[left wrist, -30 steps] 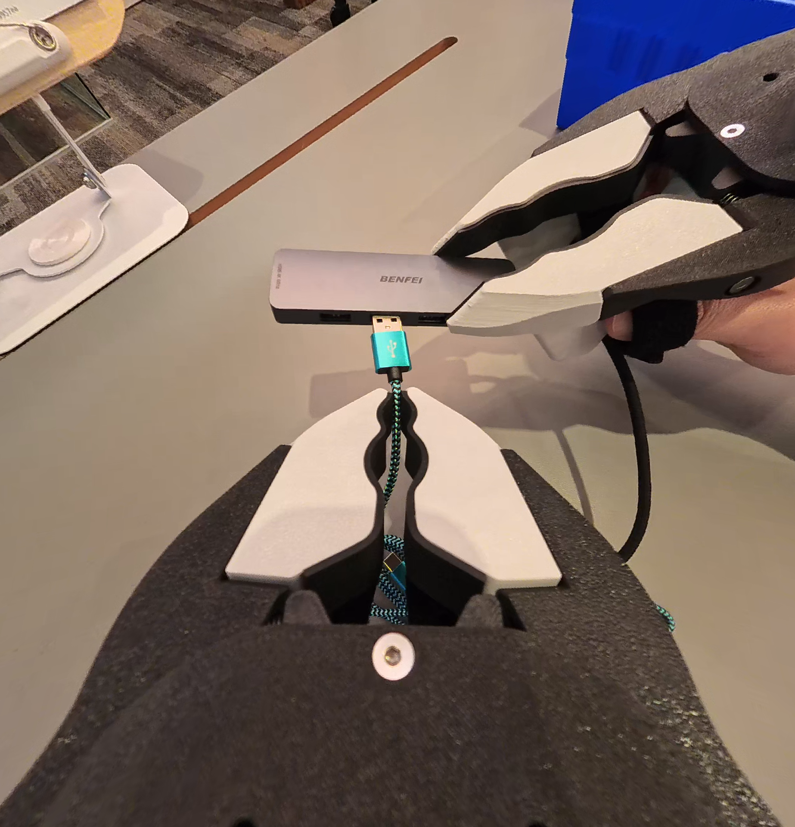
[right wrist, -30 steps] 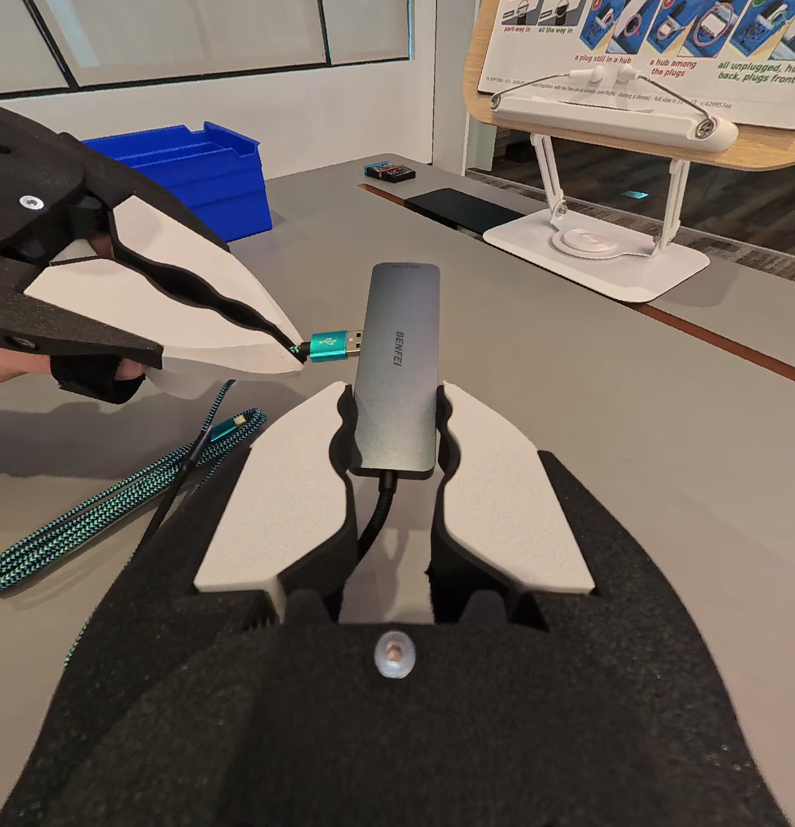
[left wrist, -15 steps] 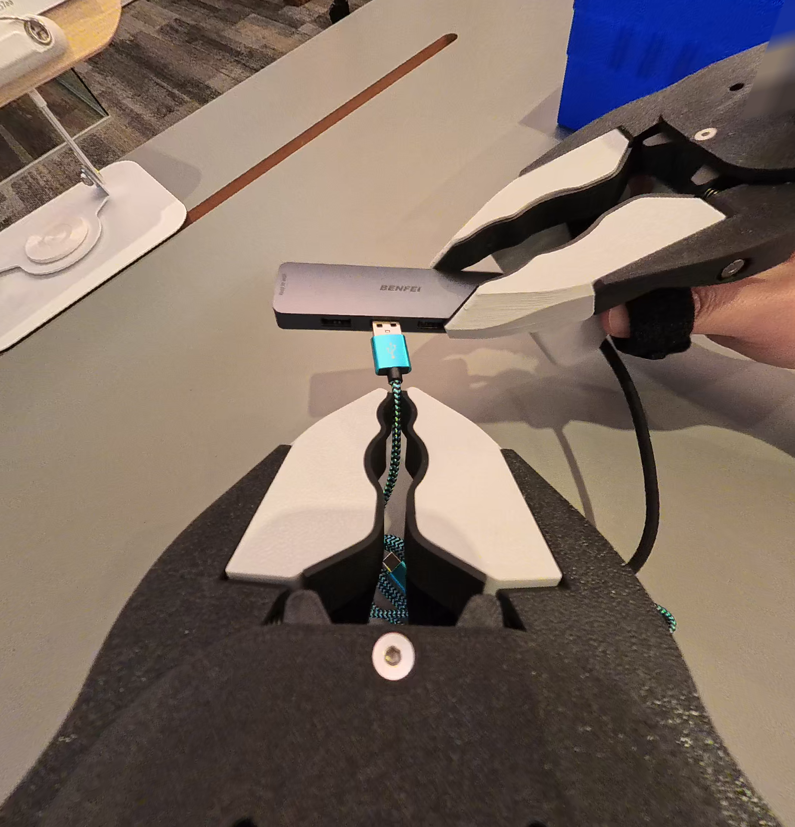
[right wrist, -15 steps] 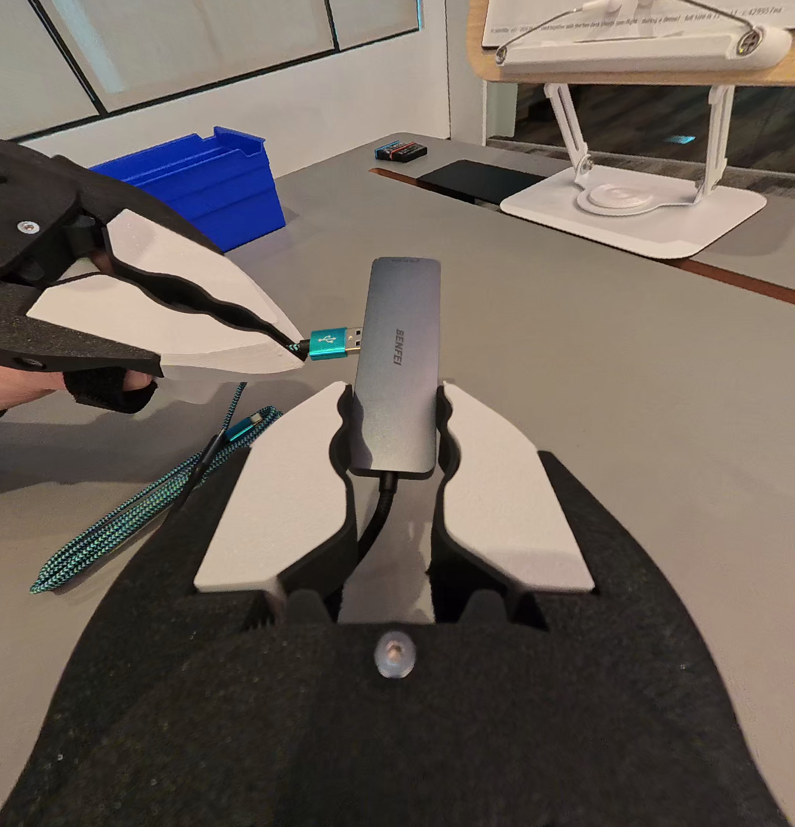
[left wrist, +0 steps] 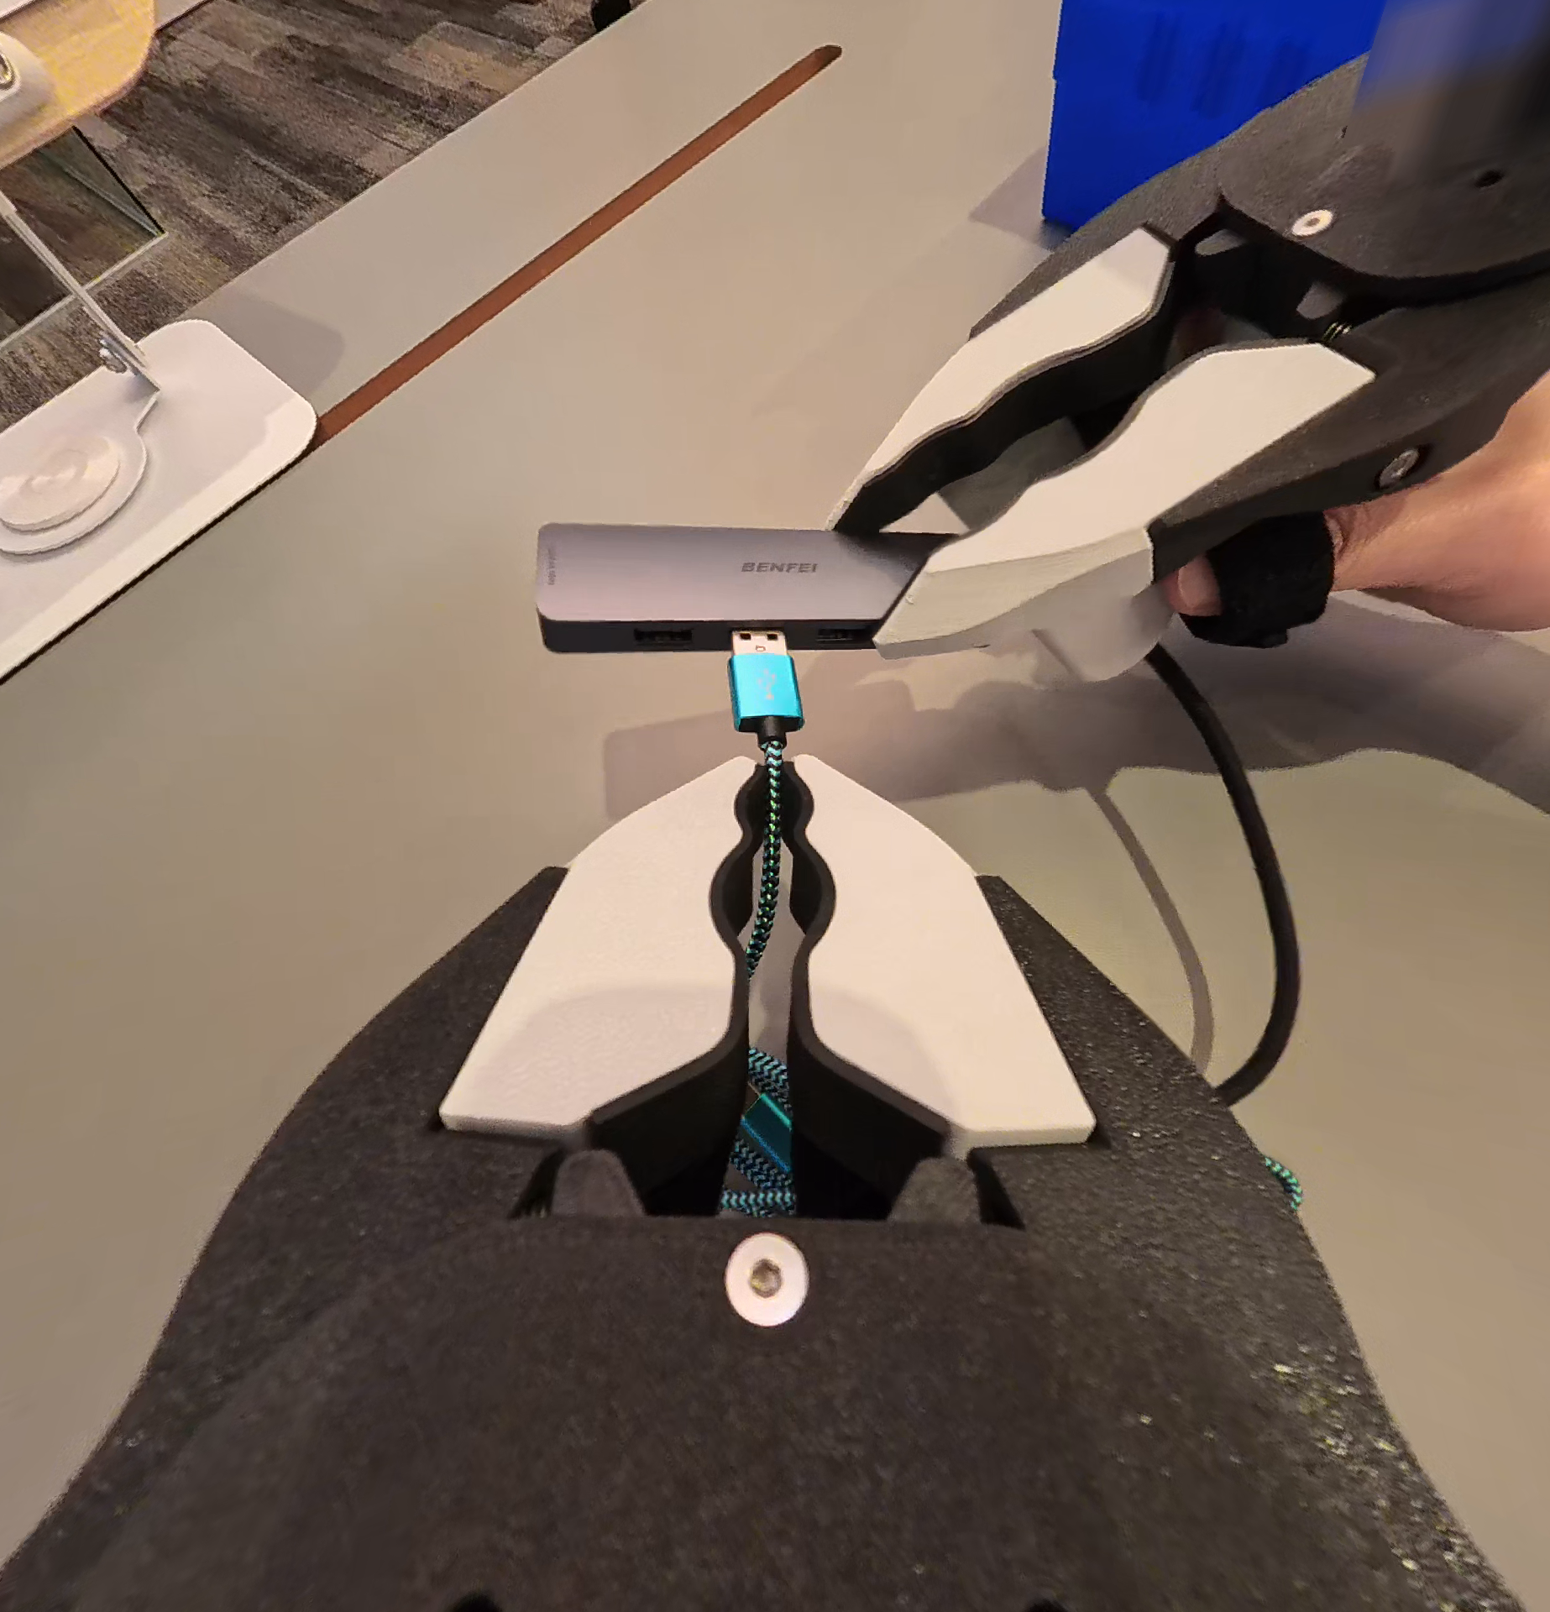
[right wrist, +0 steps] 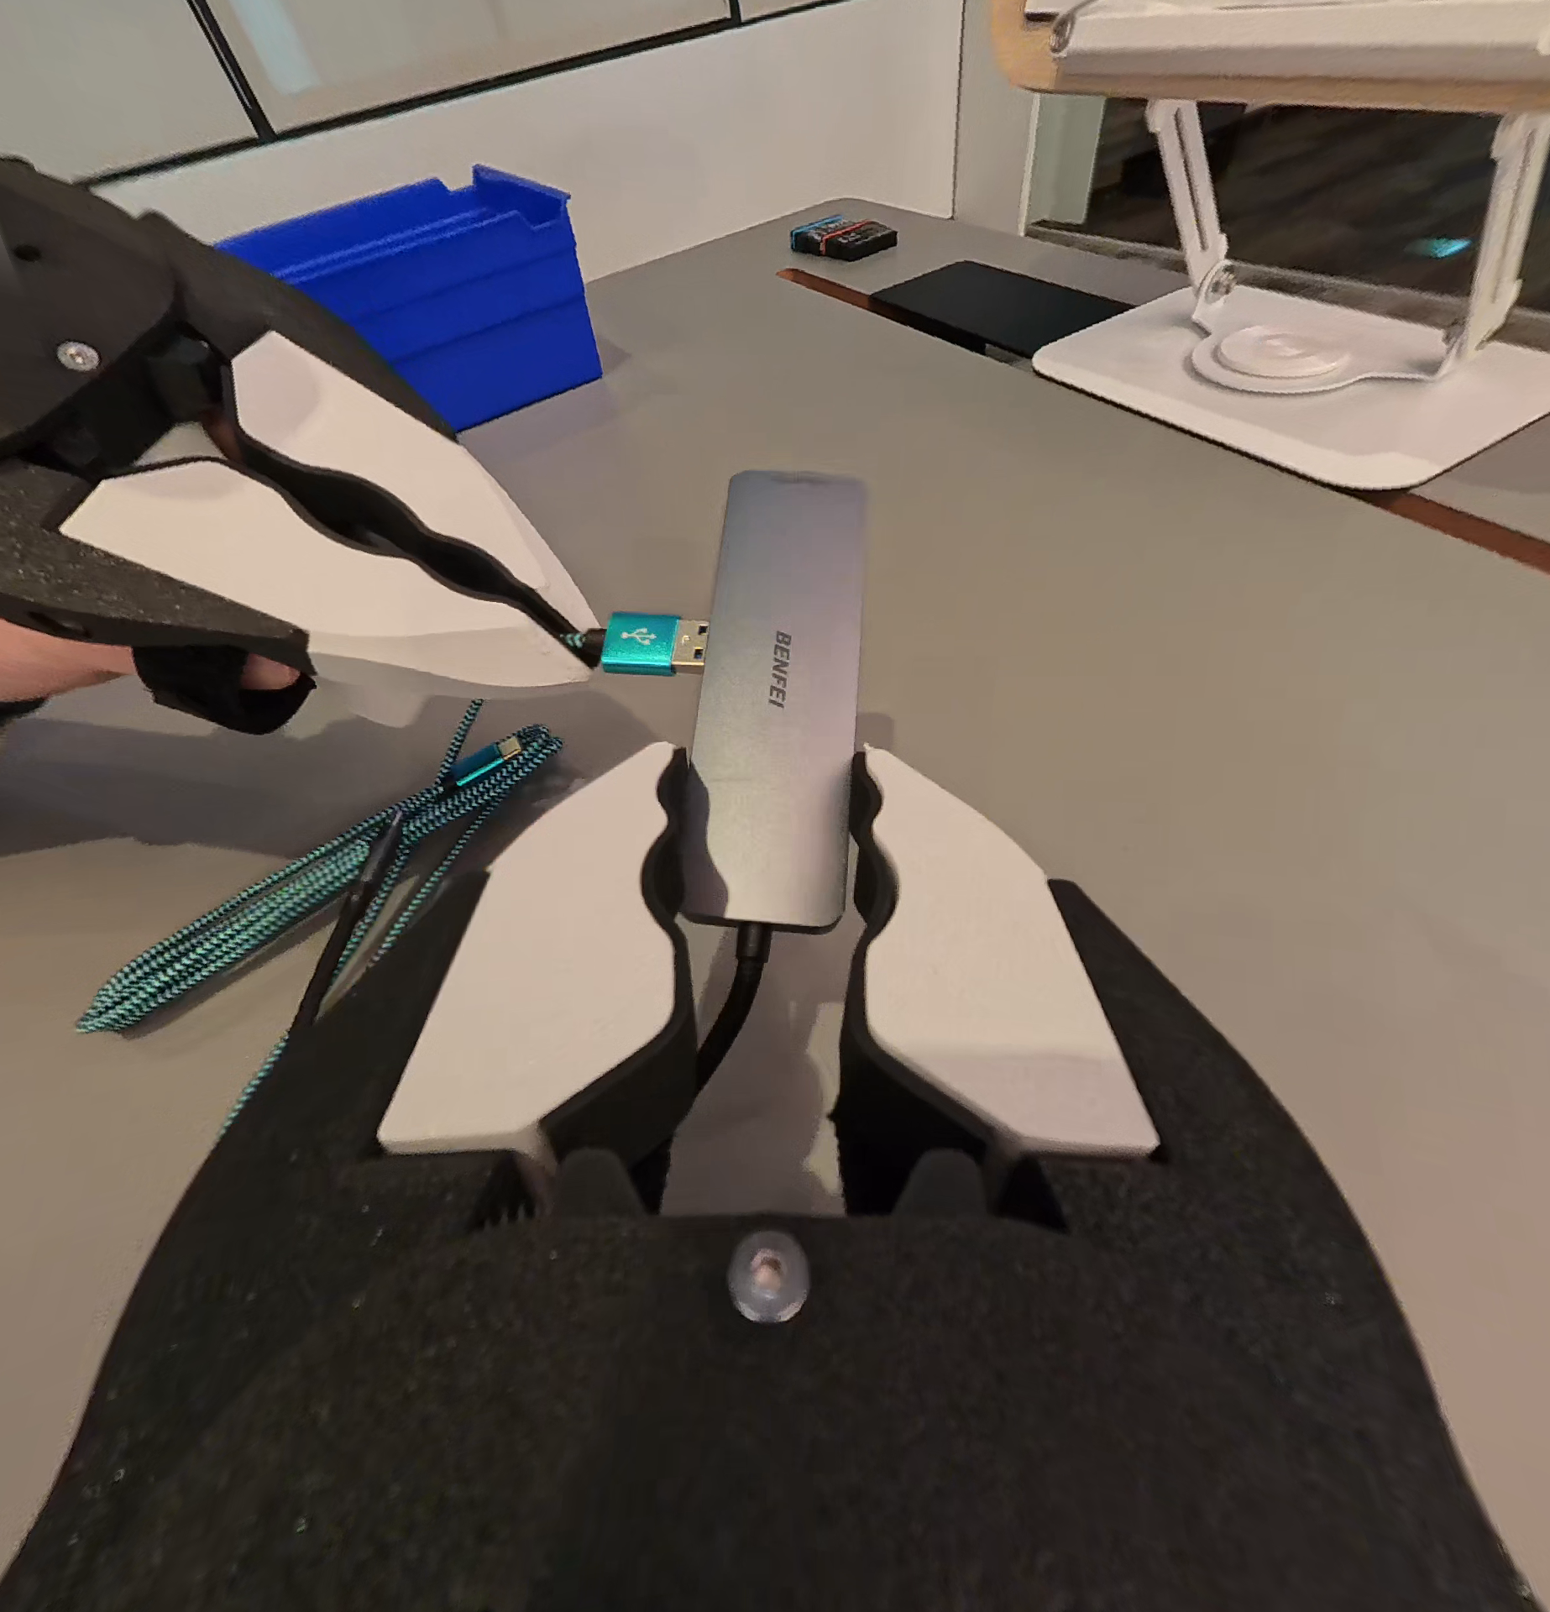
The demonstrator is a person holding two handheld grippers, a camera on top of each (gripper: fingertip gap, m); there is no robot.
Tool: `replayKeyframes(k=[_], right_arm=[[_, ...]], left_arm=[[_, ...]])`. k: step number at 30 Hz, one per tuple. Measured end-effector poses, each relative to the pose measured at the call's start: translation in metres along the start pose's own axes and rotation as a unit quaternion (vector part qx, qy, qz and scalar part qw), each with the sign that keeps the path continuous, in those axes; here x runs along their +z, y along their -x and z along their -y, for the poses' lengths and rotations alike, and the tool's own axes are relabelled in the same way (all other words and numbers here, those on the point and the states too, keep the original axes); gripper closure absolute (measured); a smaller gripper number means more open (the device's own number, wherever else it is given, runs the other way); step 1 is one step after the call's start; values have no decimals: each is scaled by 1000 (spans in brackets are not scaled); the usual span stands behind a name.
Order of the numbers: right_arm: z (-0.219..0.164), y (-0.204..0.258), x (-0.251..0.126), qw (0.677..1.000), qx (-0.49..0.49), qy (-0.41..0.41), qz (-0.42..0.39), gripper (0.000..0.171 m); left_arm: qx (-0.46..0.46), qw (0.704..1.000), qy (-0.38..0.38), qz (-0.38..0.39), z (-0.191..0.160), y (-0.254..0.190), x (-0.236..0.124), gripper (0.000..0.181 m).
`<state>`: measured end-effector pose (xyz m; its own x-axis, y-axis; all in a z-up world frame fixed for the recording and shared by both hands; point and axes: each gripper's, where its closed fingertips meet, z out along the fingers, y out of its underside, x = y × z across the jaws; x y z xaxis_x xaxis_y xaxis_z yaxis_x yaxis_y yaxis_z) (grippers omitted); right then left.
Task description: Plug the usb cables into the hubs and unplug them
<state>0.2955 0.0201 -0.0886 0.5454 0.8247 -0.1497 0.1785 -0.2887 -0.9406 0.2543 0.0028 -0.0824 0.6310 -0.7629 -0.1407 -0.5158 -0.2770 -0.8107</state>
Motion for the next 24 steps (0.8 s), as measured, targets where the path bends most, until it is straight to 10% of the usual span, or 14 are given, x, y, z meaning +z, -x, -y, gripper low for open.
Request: replayKeyframes(k=[24], right_arm=[[2,2,4,990,-106,59,-70,136]], left_arm=[[4,1000,5,4,-5,2,1,179]])
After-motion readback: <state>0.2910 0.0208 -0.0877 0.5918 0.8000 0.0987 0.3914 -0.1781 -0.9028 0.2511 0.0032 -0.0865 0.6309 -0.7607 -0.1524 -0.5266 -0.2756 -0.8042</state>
